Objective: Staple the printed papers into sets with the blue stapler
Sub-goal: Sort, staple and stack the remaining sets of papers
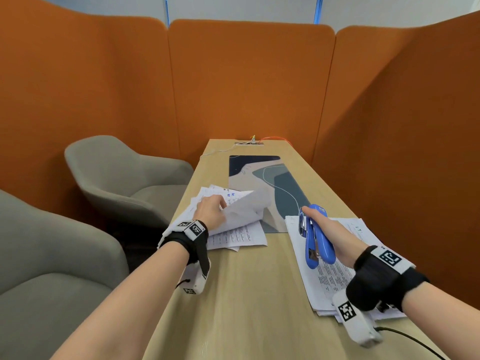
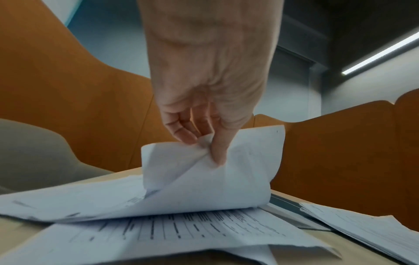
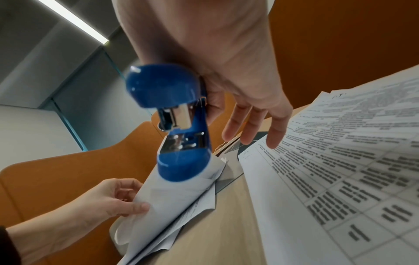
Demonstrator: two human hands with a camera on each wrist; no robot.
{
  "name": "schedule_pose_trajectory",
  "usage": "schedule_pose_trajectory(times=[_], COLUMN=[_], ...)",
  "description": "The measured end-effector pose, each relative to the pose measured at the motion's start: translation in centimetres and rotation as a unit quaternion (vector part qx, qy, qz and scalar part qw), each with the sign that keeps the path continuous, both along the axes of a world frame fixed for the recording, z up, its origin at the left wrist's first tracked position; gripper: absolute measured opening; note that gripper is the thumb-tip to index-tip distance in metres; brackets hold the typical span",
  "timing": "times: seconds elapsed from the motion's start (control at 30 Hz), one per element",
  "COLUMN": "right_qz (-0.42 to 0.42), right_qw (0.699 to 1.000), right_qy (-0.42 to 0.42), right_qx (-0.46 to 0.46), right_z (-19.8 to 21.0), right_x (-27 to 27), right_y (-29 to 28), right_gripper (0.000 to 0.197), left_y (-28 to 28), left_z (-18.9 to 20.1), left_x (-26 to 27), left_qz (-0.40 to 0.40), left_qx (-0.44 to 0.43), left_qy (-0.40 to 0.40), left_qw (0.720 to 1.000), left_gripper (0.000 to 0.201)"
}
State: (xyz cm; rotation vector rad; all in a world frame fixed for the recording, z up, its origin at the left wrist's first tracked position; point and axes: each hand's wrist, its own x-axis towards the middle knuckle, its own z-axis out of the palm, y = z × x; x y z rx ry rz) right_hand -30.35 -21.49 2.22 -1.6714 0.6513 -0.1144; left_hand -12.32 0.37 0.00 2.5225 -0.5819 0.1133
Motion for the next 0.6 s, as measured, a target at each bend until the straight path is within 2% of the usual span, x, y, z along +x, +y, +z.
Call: schedule_pose_trajectory(times=[0.03,0.07,0.13,0.2,0.27,0.33,0.43,0.5,0.6], right_qz=[-0.002,-0.002,-0.006,-0.011,-0.018,-0.022,-0.032,-0.041,-0.055], right_qw=[1.000,1.000,1.000,1.000,1.000,0.999,0.998,0.997,0.994], right_qy=[0.000,0.000,0.003,-0.002,-0.005,-0.011,-0.034,-0.053,-0.078], right_qx=[0.006,0.009,0.010,0.015,0.019,0.023,0.032,0.041,0.060], right_z=[-0.1,-0.2,-0.4,-0.4,-0.2,0.0,0.3,0.7,1.6], right_x=[0.0,0.1,0.2,0.2,0.1,0.0,-0.1,-0.2,-0.1], right_y=[0.1,0.2,0.2,0.3,0.2,0.1,0.0,-0.1,-0.2], right_gripper=[0.048,0.048,0.050,0.049,0.049,0.050,0.049,0.046,0.044], left_y=[-0.1,-0.2,0.0,0.5,1.2,2.0,2.7,3.2,4.1], left_z=[0.0,-0.1,-0.2,0.2,1.0,2.0,3.5,4.3,5.1], left_x=[-0.3,-0.5,-0.6,-0.8,-0.9,-1.1,-2.3,-3.9,-7.0], left_qz=[0.005,0.008,0.001,-0.003,0.022,0.028,-0.030,-0.070,-0.072], left_qx=[0.000,-0.011,-0.064,-0.163,-0.246,-0.272,-0.216,-0.152,-0.033], left_qy=[0.006,0.011,0.018,0.028,0.041,0.021,-0.033,-0.085,-0.193], left_qw=[1.000,1.000,0.998,0.986,0.968,0.962,0.975,0.982,0.978], left_gripper=[0.012,0.018,0.046,0.056,0.054,0.043,0.023,0.019,0.017])
